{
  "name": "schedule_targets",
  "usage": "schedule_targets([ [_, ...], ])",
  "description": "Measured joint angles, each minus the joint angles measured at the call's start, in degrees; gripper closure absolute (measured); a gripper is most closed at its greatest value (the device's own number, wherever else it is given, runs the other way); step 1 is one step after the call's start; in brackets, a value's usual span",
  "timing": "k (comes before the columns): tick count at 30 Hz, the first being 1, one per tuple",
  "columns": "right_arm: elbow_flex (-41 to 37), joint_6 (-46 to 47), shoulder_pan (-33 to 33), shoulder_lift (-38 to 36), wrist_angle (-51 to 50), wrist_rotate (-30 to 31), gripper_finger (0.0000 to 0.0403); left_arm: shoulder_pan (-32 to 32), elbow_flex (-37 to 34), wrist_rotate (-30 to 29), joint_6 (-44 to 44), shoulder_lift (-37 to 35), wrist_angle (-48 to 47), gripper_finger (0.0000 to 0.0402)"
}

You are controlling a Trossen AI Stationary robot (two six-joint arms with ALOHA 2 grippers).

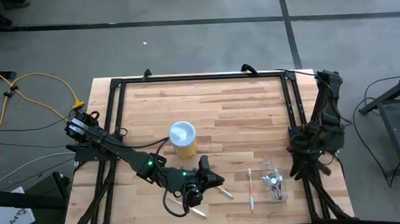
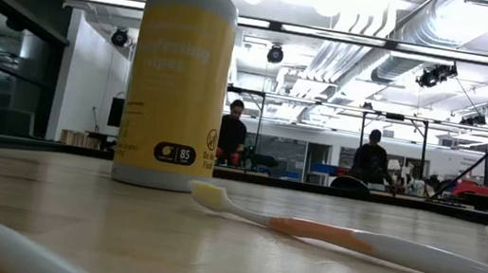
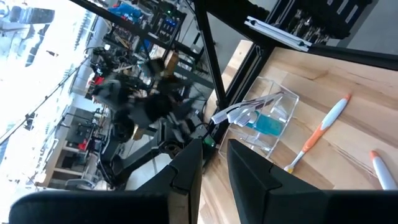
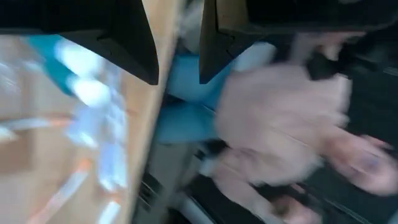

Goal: Pick & Place toothbrushing station
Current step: Put the left orange toothbrush in the top section of the transparent organizer

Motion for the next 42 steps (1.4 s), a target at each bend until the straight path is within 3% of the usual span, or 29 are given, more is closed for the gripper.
schedule_targets([
  [6, 3.0, -12.4, 0.0, -0.1, 18.1, 0.0, 0.0296, 0.0, 0.0, -0.6, -2.5, 0.0, 0.0, 0.0333],
  [11, 8.8, -30.6, 0.0, 1.0, 22.6, 2.2, 0.0296, 0.1, 0.0, -8.9, -6.7, 0.0, -0.2, 0.0333],
  [14, 12.3, -38.5, 0.0, 1.6, 20.7, 7.6, 0.0296, 1.1, 0.0, -12.4, -9.5, -0.2, -0.2, 0.0333],
  [18, 14.5, -45.7, 0.0, 2.0, 19.9, 16.8, 0.0296, 3.0, 0.0, -12.9, -12.1, -0.2, -2.2, 0.0333],
  [25, 15.3, -49.1, 0.0, 2.0, 18.7, 32.4, 0.0296, 5.8, -0.1, -14.1, -24.3, -2.1, -14.2, 0.0339],
  [29, 15.3, -49.4, 0.0, 0.9, 17.1, 37.9, 0.0296, 5.4, -0.1, -11.1, -33.4, -6.1, -23.4, 0.0346],
  [35, 15.3, -49.3, 0.0, 0.7, 14.3, 45.5, 0.0296, 4.1, 0.0, 0.3, -44.2, -12.0, -34.0, 0.0347],
  [42, 15.2, -48.4, 0.0, 0.8, 14.3, 46.8, 0.0296, 0.1, 0.0, 6.6, -48.4, -12.5, -41.3, 0.0347],
])
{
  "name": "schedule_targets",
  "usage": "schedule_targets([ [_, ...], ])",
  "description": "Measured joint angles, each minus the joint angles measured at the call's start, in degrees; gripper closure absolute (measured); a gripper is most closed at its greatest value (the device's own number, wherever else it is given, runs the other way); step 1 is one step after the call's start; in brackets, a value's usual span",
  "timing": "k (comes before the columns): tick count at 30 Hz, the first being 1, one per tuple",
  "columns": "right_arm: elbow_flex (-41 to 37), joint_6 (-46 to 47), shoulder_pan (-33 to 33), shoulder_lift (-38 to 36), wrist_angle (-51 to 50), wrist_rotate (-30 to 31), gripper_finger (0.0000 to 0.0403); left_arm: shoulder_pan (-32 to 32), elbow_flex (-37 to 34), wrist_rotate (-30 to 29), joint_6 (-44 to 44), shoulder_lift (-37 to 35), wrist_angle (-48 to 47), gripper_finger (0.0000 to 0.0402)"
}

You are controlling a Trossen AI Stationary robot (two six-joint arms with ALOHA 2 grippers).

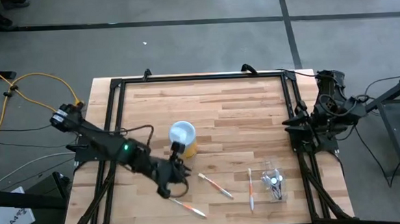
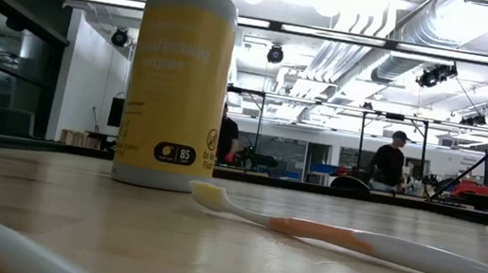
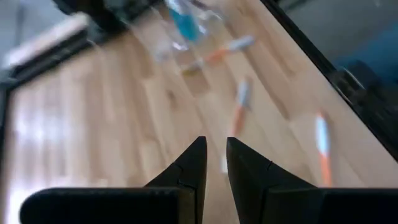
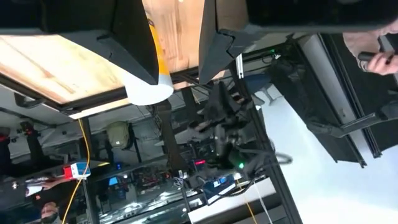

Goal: Pick & Place toothbrushing station
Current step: Put the left orange toothbrush in the top section of the transparent organizer

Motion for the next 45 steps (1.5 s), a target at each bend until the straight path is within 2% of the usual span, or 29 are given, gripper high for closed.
schedule_targets([
  [4, 0.0, 1.7, 0.0, 0.8, 0.1, 0.2, 0.0296, -3.0, 0.0, 0.1, -4.3, 2.7, -3.8, 0.0347],
  [10, 0.0, 3.8, 0.0, 2.2, -0.1, 1.5, 0.0296, -6.4, 0.0, -0.2, -7.9, 8.2, -4.1, 0.0347],
  [24, 0.0, 8.2, 0.0, 5.3, 0.0, 2.6, 0.0296, -9.3, 0.0, -0.5, -20.1, 15.5, -3.5, 0.0338],
  [34, 0.0, 11.7, 0.0, 9.9, 0.5, 2.7, 0.0296, -12.5, 0.0, -0.4, -21.2, 20.6, 0.0, 0.0294],
  [45, 0.0, 13.1, 0.0, 12.5, 1.5, 2.8, 0.0296, -13.6, 0.0, 1.5, -20.3, 26.8, 5.0, 0.0291],
])
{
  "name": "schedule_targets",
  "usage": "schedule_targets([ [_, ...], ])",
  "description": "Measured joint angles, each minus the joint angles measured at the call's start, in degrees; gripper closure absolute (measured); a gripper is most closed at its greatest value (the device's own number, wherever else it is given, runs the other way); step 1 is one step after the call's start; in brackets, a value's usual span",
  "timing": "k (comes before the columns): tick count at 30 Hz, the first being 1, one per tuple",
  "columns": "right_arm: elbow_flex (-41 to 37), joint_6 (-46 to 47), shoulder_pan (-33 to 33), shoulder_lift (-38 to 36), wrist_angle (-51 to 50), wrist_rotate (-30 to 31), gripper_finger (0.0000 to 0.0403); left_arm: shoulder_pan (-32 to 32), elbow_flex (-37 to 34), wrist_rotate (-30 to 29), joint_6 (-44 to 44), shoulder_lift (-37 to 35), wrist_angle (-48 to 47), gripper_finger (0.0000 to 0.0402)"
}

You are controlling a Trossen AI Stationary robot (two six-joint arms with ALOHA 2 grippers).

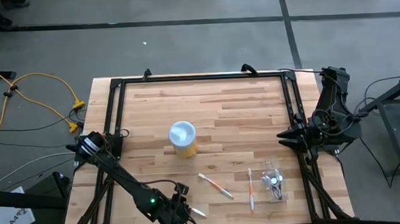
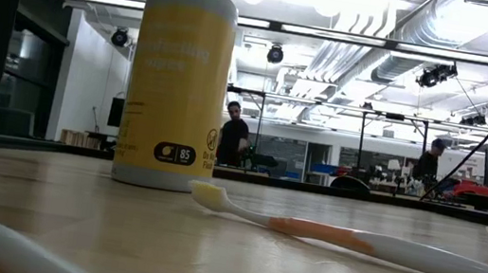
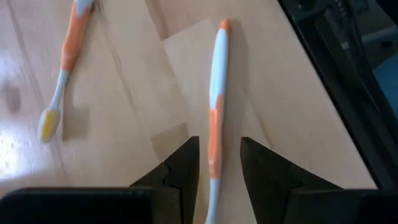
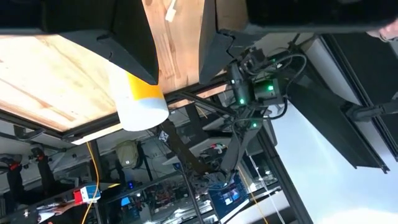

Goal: Pick & Place toothbrushing station
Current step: Put the left orange toothbrush in the top section of the transparent organizer

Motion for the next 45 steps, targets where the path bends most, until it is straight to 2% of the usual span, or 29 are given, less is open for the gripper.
schedule_targets([
  [10, 0.0, 0.0, 0.0, 0.4, 0.3, -0.5, 0.0296, -0.2, 0.0, 0.0, -0.2, 0.8, 3.1, 0.0291],
  [32, 0.0, 1.0, 0.0, 1.3, 0.2, -1.6, 0.0296, 1.1, 0.0, -0.9, -0.2, 4.3, 3.2, 0.0291],
  [39, 0.0, 0.9, 0.0, 1.8, 0.2, -1.9, 0.0296, 2.4, 0.0, 2.7, 0.5, 6.1, 4.9, 0.0291],
  [45, 0.0, 0.9, 0.0, 1.8, 0.0, -2.0, 0.0296, 2.6, 0.2, 3.1, -1.0, 7.0, 4.3, 0.0291],
])
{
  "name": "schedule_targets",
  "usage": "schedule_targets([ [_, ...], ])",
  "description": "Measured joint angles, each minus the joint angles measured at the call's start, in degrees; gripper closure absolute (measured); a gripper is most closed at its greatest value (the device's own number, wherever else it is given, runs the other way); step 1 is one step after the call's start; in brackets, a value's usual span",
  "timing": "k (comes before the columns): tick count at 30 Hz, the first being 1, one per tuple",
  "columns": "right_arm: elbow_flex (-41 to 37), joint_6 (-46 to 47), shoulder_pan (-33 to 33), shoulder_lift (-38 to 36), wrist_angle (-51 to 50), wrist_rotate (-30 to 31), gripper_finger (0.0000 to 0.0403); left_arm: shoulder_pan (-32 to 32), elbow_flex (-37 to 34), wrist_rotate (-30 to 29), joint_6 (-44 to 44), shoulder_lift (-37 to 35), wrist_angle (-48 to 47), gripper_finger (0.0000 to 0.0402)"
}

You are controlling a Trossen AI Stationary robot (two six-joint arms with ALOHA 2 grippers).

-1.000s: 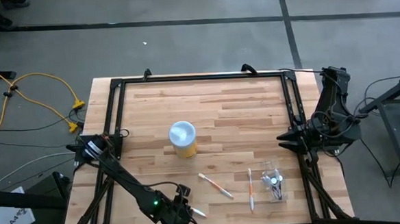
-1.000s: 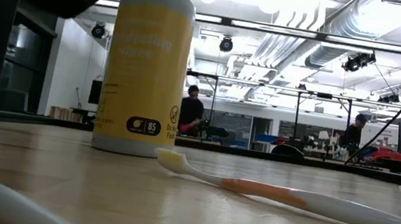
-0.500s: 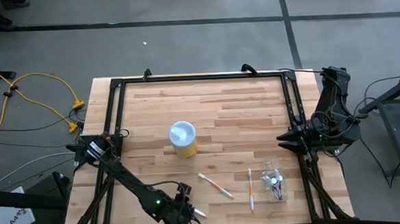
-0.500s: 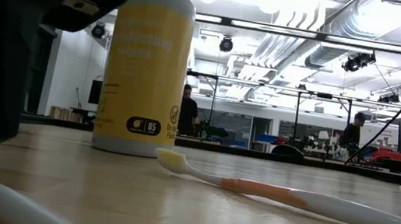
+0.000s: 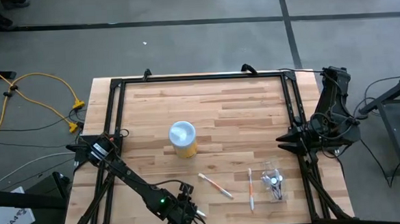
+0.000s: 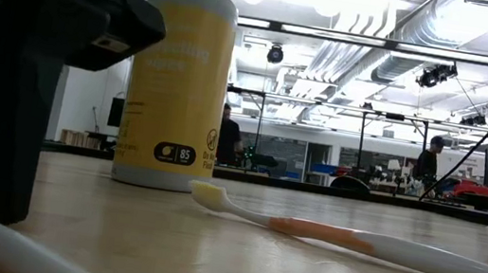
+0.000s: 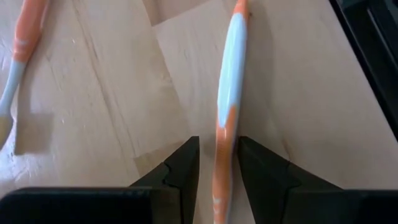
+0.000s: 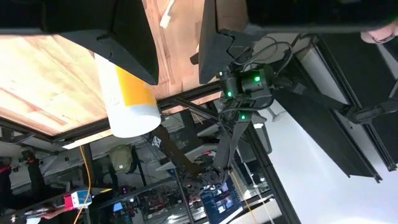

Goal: Pick & Place toothbrushing station
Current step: Put the left orange toothbrush in the top section of the transparent organizer

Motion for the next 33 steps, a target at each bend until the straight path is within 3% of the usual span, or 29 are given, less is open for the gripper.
schedule_targets([
  [24, 0.0, 0.2, 0.0, 0.6, -0.2, -1.0, 0.0296, -0.6, -0.1, 5.0, -8.2, 0.2, -6.3, 0.0292],
  [28, 0.0, 0.2, 0.0, 0.6, -0.2, -1.1, 0.0296, -0.7, -0.1, 4.6, -8.2, 0.2, -6.4, 0.0314],
  [33, 0.0, 0.2, 0.0, 0.6, -0.2, -1.3, 0.0296, -0.7, -0.1, 2.6, -8.1, 0.3, -6.4, 0.0368],
])
